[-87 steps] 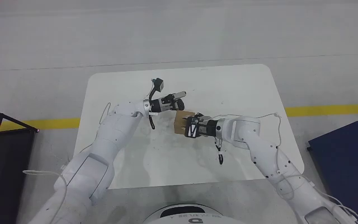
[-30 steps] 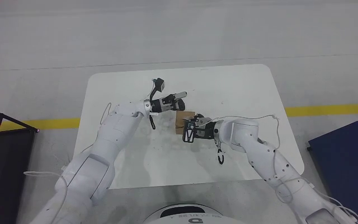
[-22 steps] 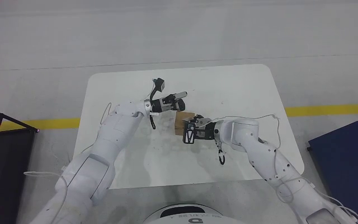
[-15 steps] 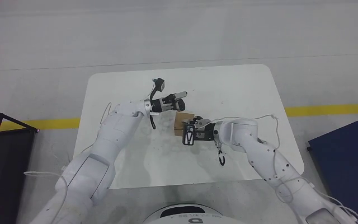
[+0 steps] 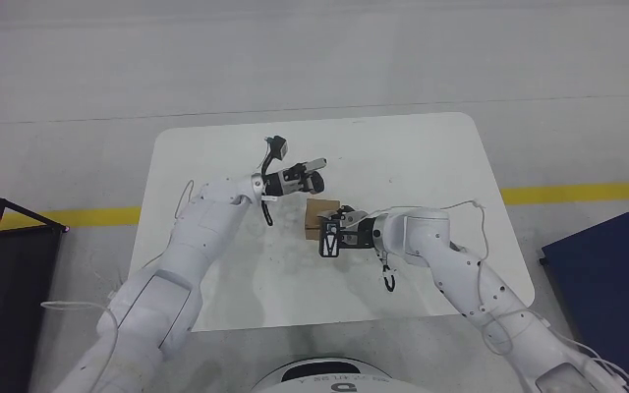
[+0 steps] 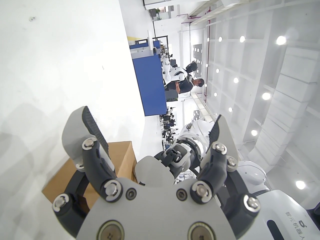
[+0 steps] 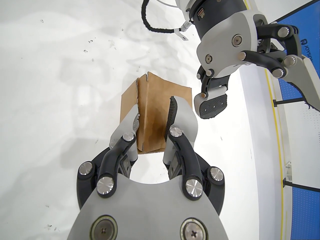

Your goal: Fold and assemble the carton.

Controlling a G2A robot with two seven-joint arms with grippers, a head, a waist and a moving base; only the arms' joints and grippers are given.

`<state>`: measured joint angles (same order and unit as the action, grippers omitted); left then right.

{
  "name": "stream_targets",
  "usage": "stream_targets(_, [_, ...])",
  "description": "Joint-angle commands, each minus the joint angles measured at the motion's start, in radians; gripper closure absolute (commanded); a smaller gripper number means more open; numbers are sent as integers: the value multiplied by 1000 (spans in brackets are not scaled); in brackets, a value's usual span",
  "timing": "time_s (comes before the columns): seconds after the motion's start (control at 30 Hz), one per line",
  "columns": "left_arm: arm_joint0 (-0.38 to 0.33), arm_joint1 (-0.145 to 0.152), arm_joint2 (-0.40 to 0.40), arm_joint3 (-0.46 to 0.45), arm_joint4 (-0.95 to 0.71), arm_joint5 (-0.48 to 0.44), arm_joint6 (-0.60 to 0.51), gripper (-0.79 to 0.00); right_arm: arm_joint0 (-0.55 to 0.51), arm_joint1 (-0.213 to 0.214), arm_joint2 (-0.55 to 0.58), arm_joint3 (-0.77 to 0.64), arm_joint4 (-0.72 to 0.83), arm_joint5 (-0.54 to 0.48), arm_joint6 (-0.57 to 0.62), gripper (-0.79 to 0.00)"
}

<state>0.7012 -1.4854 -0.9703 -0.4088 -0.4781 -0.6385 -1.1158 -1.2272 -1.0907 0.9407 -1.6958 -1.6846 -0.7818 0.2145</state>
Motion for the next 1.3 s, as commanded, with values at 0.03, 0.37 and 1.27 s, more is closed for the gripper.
stream_targets(0.03, [3, 5, -24, -7, -41, -16, 0, -785, 2, 0, 0, 2, 4, 2, 1, -308])
stream_targets(0.37, [91, 57, -147, -209, -230, 94, -160, -785, 5, -1, 4, 7, 13, 19, 5, -305])
stream_targets(1.27, [290, 180, -174, -473, -175, 353, -419, -785, 3, -2, 8, -2, 21, 35, 20, -308])
